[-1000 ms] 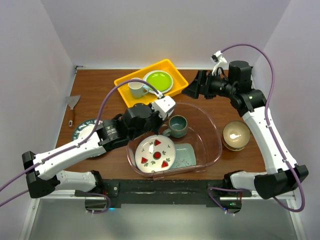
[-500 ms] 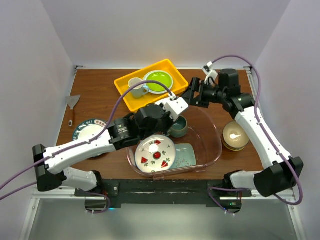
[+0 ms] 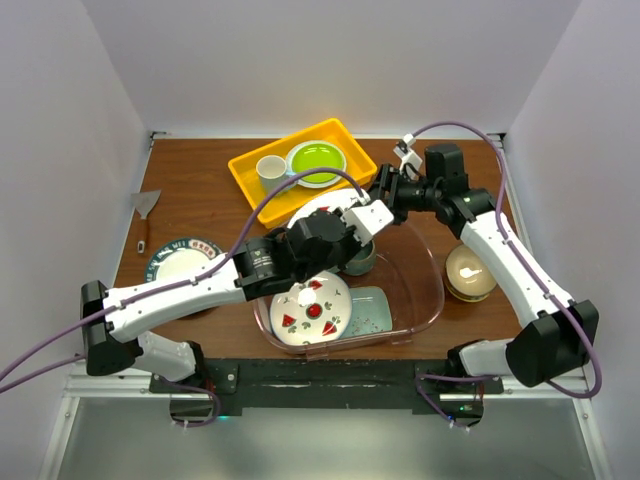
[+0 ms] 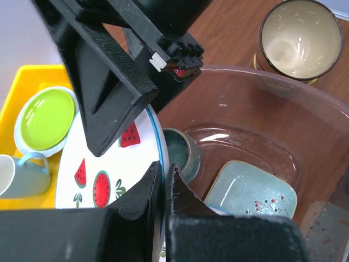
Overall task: Place the mixed dishes into the plastic bin
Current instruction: Pick up the plate at the center of the board.
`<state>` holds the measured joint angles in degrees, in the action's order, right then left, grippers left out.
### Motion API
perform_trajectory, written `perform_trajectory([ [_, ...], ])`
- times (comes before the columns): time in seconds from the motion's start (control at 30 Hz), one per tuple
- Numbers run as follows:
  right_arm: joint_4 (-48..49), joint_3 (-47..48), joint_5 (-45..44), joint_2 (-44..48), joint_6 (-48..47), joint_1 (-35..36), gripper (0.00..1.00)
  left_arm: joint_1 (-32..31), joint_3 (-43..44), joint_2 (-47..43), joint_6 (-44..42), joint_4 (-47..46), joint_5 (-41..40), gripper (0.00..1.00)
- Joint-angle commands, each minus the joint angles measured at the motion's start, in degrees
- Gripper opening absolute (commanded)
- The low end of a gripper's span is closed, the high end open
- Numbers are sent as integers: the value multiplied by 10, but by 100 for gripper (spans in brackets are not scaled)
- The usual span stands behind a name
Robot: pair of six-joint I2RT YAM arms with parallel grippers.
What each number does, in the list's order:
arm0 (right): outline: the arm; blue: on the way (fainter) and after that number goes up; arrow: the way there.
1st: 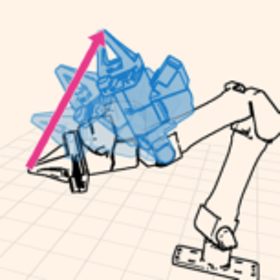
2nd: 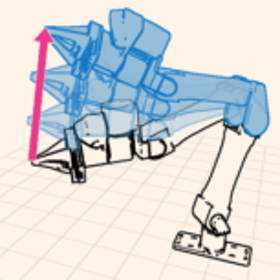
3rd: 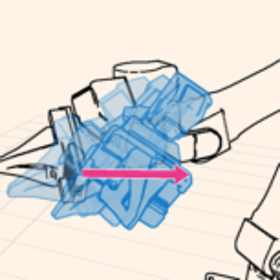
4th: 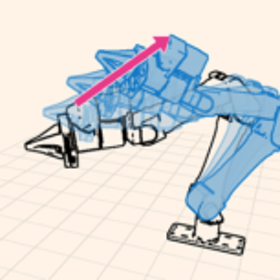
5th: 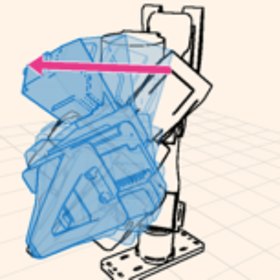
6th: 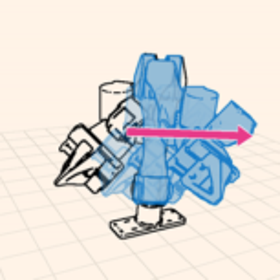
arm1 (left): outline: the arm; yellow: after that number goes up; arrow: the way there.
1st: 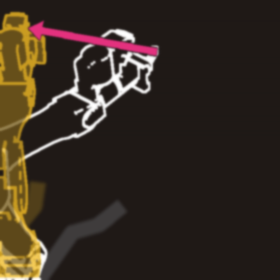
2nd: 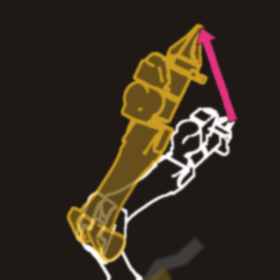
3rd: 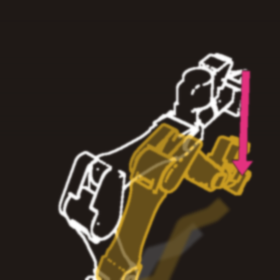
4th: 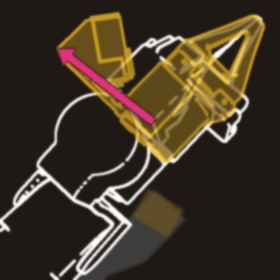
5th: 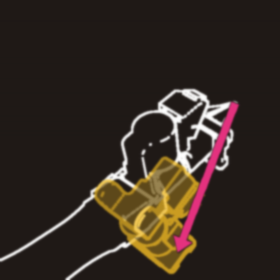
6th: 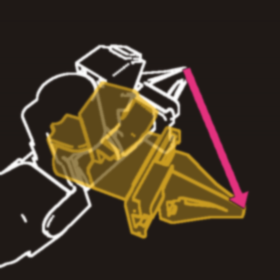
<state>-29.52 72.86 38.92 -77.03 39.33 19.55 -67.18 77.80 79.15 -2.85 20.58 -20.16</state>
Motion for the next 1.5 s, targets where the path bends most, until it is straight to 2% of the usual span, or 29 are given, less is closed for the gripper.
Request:
perform_trajectory([
  [0.0,53,-12,39,14,36,1,35,-7,41,-8,-41,-81,-25,0],
  [0.07,60,-15,41,14,36,0,19,-8,41,-7,-41,-82,-19,0],
  [0.1,68,-16,43,16,36,0,5,-8,41,-7,-40,-81,-17,0],
  [0.13,74,-18,48,16,36,-1,0,-9,40,-7,-39,-81,-13,0],
  [0.27,89,-18,59,22,29,-12,0,-9,38,-13,-29,-77,-3,0],
  [0.37,106,-14,80,29,11,-25,0,-9,27,-30,-23,-70,17,31],
  [0.4,111,-13,86,29,4,-28,0,-9,23,-37,-22,-67,21,52],
  [0.43,111,-11,87,30,-4,-33,0,-9,11,-51,-22,-68,28,61],
  [0.47,111,-11,88,32,-21,-37,0,-8,3,-59,-22,-68,28,76],
  [0.6,104,-11,91,36,-77,-48,0,1,-31,-113,-13,-73,26,91],
  [0.7,106,-16,101,36,-123,-48,0,31,-53,-147,2,-68,27,93],
  [0.83,113,-33,151,32,-175,-49,0,120,-103,-197,21,-73,67,94],
  [1.03,124,-60,187,26,-211,-43,0,193,-166,-252,21,-64,18,97],
  [1.23,114,-74,179,12,-239,-19,0,210,-260,-312,0,-79,-105,99],
  [1.47,83,-69,140,-22,-283,26,0,210,-360,-395,-19,-130,-179,100],
])
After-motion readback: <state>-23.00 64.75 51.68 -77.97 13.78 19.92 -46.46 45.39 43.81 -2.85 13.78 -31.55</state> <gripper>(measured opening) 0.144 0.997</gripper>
